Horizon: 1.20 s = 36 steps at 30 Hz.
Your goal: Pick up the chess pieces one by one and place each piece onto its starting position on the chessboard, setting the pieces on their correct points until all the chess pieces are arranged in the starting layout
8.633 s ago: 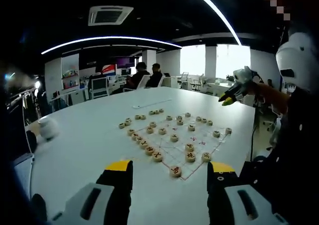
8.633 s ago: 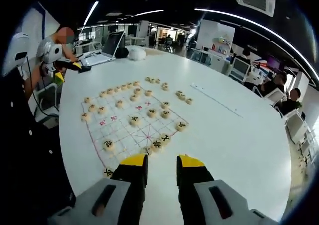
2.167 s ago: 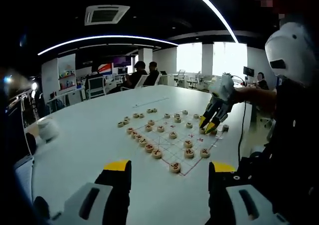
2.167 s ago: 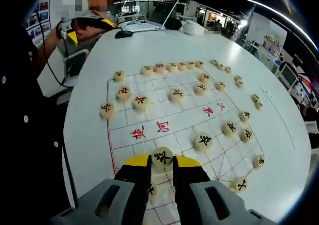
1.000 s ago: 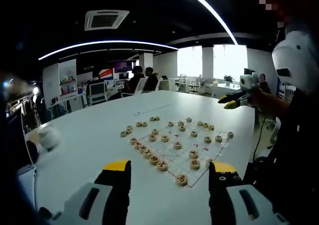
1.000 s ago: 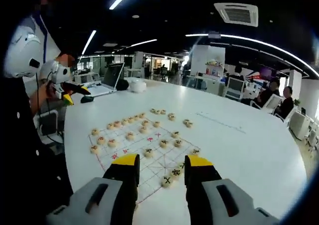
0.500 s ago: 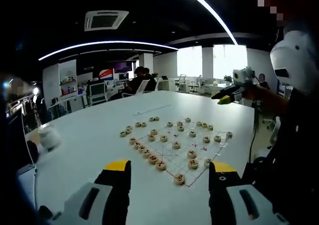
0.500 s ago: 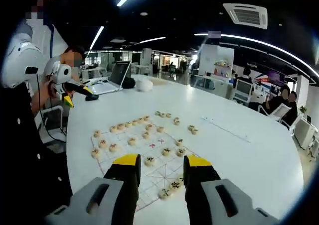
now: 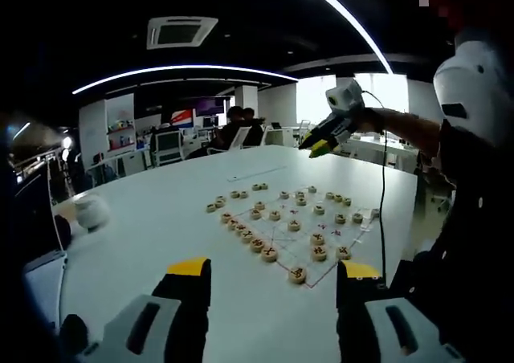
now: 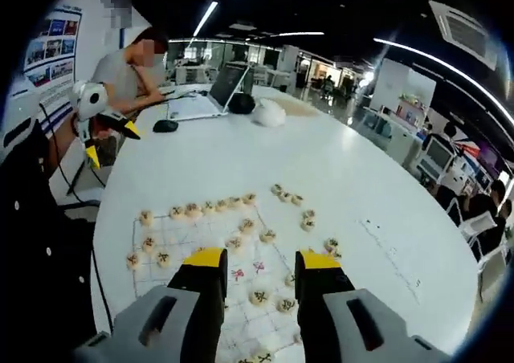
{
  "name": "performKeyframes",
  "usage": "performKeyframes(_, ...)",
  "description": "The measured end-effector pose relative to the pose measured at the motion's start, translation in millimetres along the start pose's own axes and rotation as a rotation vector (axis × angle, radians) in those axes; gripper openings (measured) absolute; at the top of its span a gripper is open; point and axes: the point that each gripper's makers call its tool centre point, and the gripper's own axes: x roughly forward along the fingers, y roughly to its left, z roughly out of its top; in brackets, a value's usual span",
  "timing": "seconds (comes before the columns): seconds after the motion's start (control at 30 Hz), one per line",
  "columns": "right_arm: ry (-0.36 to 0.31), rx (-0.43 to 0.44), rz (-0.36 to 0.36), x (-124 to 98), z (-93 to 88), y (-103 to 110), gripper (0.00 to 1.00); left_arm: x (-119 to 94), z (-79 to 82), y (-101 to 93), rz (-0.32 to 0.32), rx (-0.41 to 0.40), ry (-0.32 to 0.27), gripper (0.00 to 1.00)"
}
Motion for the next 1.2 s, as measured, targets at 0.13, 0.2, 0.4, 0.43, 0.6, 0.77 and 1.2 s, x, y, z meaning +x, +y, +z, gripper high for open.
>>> performKeyframes(0.13, 0.073, -0.007, 0.042, 33, 7.5, -12, 0.34, -4, -3.1, 1.9, 0.009, -0.01, -0.004, 0.64)
performKeyframes(0.2, 0.103, -0.014, 0.044, 48, 7.1, -20, 0.32, -6, -4.9, 2.1, 0.013, -0.014, -0.006, 0.64)
performKeyframes(0.4, 0.245, -0.002, 0.062, 97, -11.5, -37, 0.32, -14, -11.7, 1.3, 0.029, -0.033, -0.01, 0.64)
performKeyframes(0.43, 0.262, 0.001, 0.061, 104, -14.3, -40, 0.32, -16, -12.9, 1.8, 0.032, -0.036, -0.009, 0.64)
performKeyframes(0.6, 0.336, 0.01, 0.054, 132, -29.1, -56, 0.32, -23, -15.9, 4.0, 0.051, -0.05, -0.013, 0.64)
performKeyframes(0.77, 0.391, 0.017, 0.056, 159, -40.6, -75, 0.31, -28, -19.9, 4.7, 0.068, -0.061, -0.012, 0.64)
performKeyframes(1.2, 0.434, 0.052, 0.05, 177, -47.8, -81, 0.24, -35, -24.1, 6.3, 0.086, -0.073, -0.007, 0.64)
